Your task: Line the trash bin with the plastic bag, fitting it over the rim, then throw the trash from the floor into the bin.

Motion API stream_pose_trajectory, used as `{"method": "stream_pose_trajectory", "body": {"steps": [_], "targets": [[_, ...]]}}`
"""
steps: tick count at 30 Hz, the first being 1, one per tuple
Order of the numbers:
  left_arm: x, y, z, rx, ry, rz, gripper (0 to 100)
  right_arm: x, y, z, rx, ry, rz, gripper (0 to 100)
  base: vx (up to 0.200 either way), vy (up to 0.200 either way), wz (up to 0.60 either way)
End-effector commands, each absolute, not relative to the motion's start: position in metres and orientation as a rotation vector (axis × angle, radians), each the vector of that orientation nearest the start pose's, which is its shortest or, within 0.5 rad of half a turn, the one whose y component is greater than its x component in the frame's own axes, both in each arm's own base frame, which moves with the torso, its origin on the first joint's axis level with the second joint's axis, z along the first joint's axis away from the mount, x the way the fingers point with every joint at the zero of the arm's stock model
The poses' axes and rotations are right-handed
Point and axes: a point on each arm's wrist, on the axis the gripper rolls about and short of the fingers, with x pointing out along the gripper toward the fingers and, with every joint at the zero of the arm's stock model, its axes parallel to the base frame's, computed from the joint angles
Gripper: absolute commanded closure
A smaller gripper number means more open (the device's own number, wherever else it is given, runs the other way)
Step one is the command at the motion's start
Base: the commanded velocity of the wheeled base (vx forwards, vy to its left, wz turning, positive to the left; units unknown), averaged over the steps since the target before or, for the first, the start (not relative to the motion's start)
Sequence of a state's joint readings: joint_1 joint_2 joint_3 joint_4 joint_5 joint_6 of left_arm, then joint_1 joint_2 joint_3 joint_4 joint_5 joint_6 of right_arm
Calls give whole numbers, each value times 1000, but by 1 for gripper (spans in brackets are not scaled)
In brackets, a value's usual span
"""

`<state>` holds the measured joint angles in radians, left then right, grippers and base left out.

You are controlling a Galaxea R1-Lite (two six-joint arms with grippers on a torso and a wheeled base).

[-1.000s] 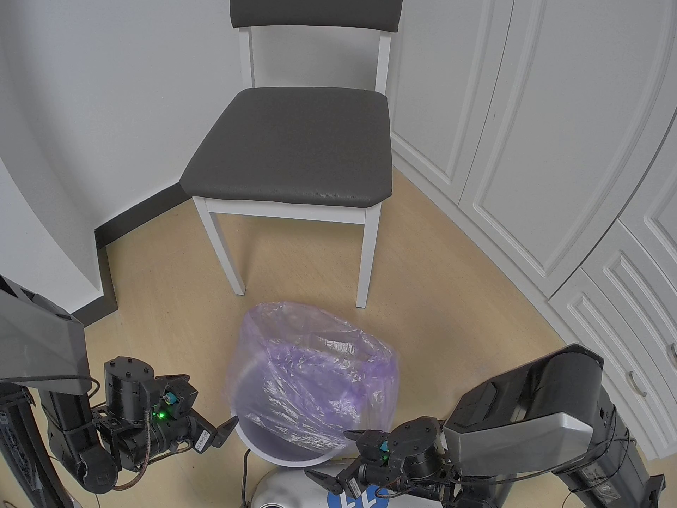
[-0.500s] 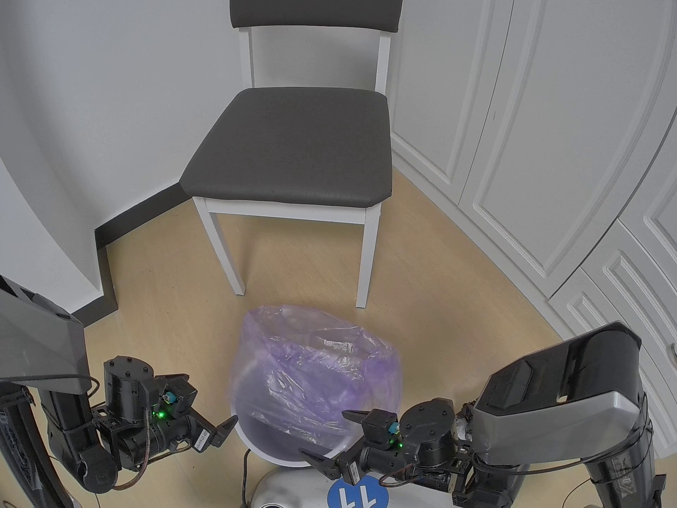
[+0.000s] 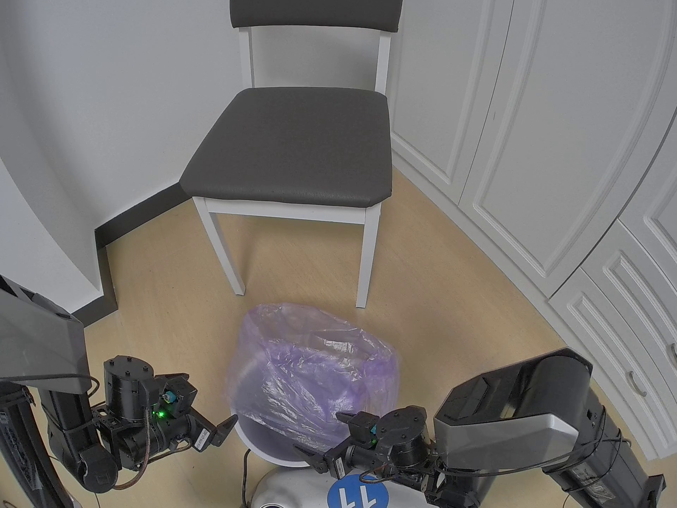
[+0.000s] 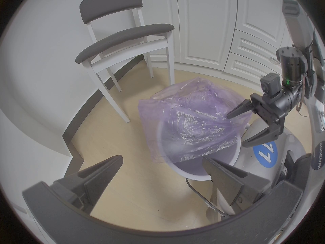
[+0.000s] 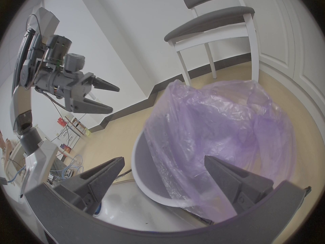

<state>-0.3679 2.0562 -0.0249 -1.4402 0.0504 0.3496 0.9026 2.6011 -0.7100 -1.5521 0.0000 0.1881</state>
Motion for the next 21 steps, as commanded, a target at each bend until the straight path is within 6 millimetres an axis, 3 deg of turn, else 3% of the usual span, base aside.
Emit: {"method": "stream_pose_trajectory", "body": {"steps": [1, 3, 4, 11, 18, 21], "targets": [[201, -76, 18, 459, 524, -408, 0, 236, 294, -83, 26, 385, 831, 0, 0, 0, 0], [202, -77, 18, 459, 524, -408, 0, 239, 297, -82, 29, 368, 807, 0, 0, 0, 0], [202, -77, 18, 459, 522, -408, 0, 241, 299, -81, 34, 352, 793, 100, 0, 0, 0], [201, -76, 18, 459, 524, -408, 0, 234, 298, -56, 47, 321, 800, 100, 0, 0, 0], [201, -76, 18, 459, 522, -408, 0, 221, 302, -76, 12, 374, 824, 100, 0, 0, 0], [201, -76, 18, 458, 521, -406, 0, 220, 301, -75, 11, 375, 827, 100, 0, 0, 0]]}}
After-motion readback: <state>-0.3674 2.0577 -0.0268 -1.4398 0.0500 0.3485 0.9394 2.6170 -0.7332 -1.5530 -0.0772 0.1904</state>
